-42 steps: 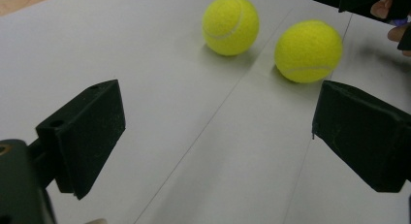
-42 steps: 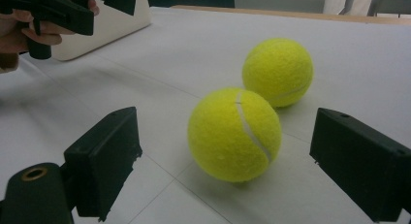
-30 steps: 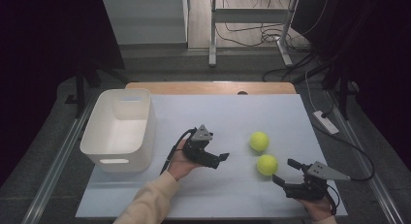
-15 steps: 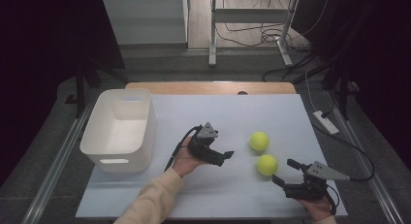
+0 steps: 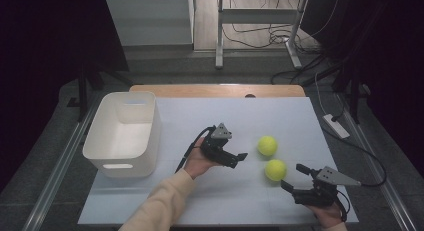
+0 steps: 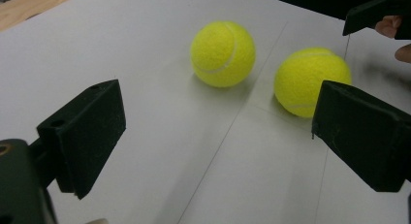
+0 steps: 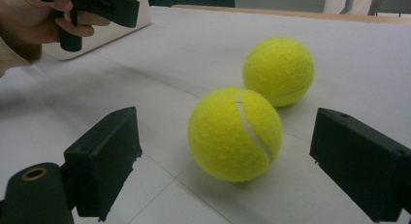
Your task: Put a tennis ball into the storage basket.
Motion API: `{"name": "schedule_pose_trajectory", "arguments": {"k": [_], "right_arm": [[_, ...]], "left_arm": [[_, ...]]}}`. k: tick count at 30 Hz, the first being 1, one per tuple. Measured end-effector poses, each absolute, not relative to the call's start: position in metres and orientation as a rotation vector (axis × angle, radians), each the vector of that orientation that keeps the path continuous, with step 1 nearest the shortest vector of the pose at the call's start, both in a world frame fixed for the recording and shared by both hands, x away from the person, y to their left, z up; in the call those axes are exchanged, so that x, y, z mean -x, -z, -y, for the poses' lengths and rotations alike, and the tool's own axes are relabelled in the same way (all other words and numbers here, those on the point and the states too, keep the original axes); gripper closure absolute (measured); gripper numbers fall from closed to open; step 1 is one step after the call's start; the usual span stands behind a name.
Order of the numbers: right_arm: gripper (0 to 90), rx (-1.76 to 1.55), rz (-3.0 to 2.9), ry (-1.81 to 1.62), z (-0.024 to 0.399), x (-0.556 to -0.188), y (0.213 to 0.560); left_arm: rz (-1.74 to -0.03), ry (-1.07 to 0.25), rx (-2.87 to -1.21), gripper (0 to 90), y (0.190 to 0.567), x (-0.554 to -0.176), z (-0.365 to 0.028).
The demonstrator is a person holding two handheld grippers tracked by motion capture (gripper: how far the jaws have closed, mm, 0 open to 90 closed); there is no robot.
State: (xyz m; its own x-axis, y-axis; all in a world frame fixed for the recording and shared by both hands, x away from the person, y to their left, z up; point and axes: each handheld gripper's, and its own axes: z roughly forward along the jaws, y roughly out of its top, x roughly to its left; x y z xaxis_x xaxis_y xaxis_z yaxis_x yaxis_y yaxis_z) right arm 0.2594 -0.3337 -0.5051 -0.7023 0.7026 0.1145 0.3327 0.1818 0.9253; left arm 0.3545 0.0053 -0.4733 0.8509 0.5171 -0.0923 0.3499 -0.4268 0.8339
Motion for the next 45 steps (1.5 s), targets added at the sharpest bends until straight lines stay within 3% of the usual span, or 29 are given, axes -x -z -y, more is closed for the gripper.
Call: {"name": "schedule_pose_trajectory", "arguments": {"k": [45], "right_arm": [[10.5,-0.968,-2.13,-1.526,0.332,-0.26,0.505]], "left_arm": [[-0.603,-0.228,-2.097,6.6,0.471,-0.379,0.035]]}}
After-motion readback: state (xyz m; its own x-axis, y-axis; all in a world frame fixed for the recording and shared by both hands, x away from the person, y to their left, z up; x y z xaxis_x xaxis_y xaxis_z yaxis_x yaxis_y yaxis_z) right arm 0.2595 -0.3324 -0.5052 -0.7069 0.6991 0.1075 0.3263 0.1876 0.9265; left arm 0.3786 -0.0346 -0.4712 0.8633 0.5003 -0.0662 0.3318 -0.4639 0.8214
